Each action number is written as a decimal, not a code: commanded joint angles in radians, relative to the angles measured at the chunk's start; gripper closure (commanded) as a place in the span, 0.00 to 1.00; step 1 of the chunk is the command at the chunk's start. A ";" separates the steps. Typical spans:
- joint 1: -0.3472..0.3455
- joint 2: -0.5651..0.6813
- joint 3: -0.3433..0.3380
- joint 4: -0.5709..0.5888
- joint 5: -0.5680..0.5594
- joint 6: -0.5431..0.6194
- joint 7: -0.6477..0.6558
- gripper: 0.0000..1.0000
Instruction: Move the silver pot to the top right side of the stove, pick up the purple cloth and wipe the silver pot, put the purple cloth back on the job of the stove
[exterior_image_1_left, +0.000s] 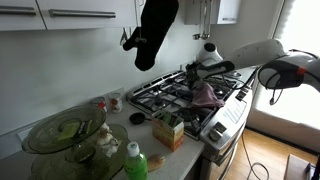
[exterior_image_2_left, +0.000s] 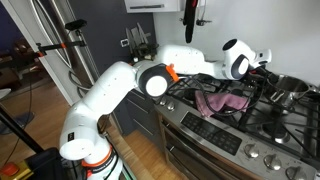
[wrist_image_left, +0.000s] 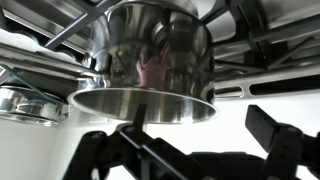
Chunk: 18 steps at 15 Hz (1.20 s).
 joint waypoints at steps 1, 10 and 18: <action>0.015 -0.106 0.027 -0.093 0.033 -0.078 0.028 0.00; 0.004 -0.354 0.176 -0.353 0.186 -0.383 0.027 0.00; 0.113 -0.453 0.000 -0.564 0.304 -0.446 -0.060 0.00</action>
